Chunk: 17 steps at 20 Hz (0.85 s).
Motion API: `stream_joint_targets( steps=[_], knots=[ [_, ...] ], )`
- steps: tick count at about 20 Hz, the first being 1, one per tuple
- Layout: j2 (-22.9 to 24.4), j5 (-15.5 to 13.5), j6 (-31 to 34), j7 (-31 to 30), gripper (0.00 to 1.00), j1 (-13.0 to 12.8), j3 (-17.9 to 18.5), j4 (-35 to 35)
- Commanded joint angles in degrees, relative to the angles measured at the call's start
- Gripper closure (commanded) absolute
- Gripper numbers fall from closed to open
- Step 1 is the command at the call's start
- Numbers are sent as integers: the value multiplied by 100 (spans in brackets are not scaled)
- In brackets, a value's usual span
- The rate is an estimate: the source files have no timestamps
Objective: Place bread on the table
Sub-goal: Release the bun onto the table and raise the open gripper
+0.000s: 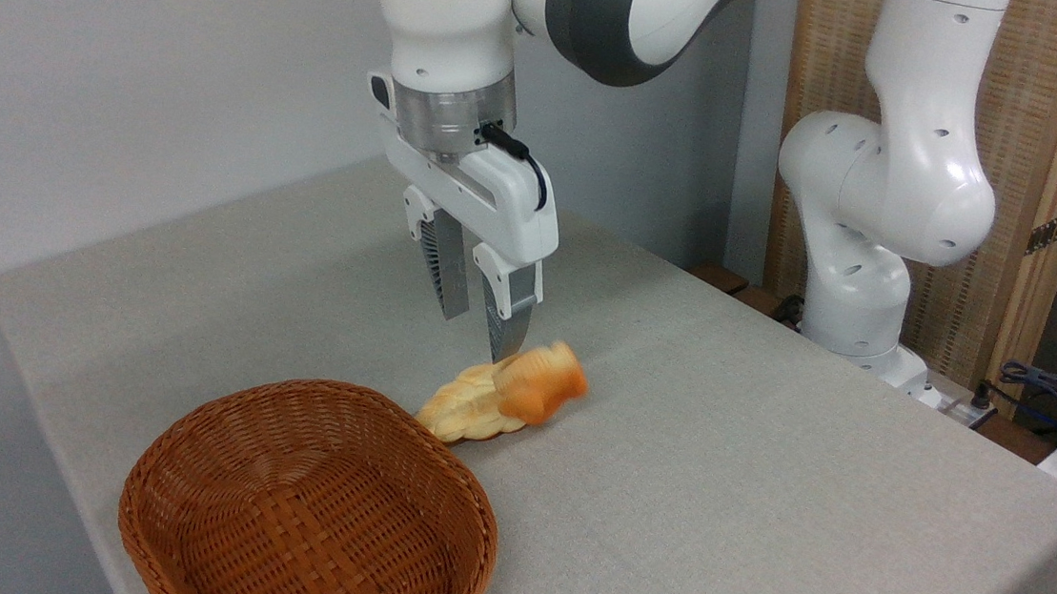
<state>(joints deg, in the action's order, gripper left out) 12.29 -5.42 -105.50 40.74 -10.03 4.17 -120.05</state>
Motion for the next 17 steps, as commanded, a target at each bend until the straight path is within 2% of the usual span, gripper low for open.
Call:
stream_joint_targets(
  steps=[1,5,7,12,14,17],
  knots=[
    [55,-90,91,-14,0,-16,14,200],
    [55,-90,91,-31,0,-43,-56,727],
    [46,-73,91,-49,0,-43,-223,1017],
    [28,-73,275,-14,0,10,-127,1449],
    [28,-81,485,38,0,10,4,1449],
    [-7,-90,592,30,0,1,-13,1449]
  ],
)
